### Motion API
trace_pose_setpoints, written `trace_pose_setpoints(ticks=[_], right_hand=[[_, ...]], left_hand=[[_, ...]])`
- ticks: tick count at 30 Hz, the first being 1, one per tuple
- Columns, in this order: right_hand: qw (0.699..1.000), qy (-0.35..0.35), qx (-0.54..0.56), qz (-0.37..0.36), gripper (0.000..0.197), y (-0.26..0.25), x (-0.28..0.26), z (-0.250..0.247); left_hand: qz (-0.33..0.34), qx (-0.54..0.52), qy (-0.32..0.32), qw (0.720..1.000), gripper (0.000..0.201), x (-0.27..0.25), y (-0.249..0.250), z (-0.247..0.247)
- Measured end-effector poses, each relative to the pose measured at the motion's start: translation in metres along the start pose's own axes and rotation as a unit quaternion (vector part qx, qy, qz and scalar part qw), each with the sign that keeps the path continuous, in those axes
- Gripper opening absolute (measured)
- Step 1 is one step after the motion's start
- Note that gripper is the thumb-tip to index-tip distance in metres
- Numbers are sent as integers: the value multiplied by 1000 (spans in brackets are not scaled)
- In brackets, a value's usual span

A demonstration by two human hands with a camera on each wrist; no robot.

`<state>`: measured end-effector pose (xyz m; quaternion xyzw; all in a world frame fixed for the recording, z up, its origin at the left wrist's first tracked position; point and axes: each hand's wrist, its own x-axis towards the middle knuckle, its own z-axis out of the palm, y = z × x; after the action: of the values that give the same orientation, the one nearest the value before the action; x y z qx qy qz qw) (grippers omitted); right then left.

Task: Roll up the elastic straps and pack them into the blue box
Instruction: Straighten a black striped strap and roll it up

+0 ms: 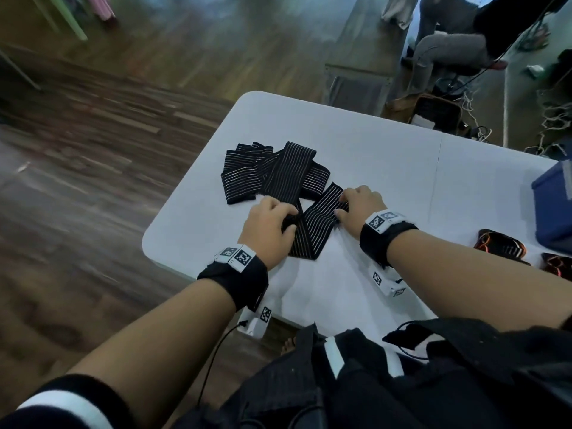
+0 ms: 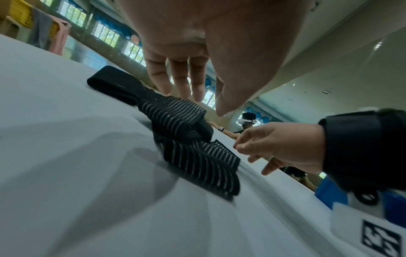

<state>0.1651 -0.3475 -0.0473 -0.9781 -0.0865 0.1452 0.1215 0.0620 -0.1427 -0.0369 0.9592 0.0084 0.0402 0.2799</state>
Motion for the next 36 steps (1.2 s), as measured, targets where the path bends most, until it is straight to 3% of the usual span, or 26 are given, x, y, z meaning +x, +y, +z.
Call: trace_pose_setpoints(ticks=[2, 4, 7, 12, 17, 22, 25, 28, 34, 36], right_hand=[[1000, 1, -17, -8, 38, -4, 2, 5], [999, -7, -44, -10, 38, -5, 2, 10], [996, -20, -82, -14, 40, -5, 1, 11], [997, -28, -78, -3, 31, -1, -4, 7], [997, -4, 69, 29, 19, -1, -15, 1], [965, 82, 247, 43, 37, -8, -28, -9], [930, 113, 348, 40, 48, -7, -36, -19], [906, 128, 403, 35, 52, -3, -47, -35], [871, 136, 473, 5, 53, 12, -68, -60], [865, 135, 483, 0, 54, 19, -76, -65]], left_hand=[[-42, 12, -4, 999, 37, 10, -9, -1], [-78, 43, -56, 995, 51, 18, -16, 0], [-63, 111, -133, 983, 63, 26, -22, 5], [-9, 158, -126, 979, 45, 35, -28, 12], [28, 96, -107, 989, 33, 44, -29, 8], [23, -23, -29, 999, 21, 51, -16, -5], [7, -90, -10, 996, 32, 56, -8, -15], [18, -90, -23, 996, 44, 60, 2, -22], [-16, -106, -3, 994, 29, 55, 31, -27], [-24, -108, -8, 994, 33, 50, 43, -28]])
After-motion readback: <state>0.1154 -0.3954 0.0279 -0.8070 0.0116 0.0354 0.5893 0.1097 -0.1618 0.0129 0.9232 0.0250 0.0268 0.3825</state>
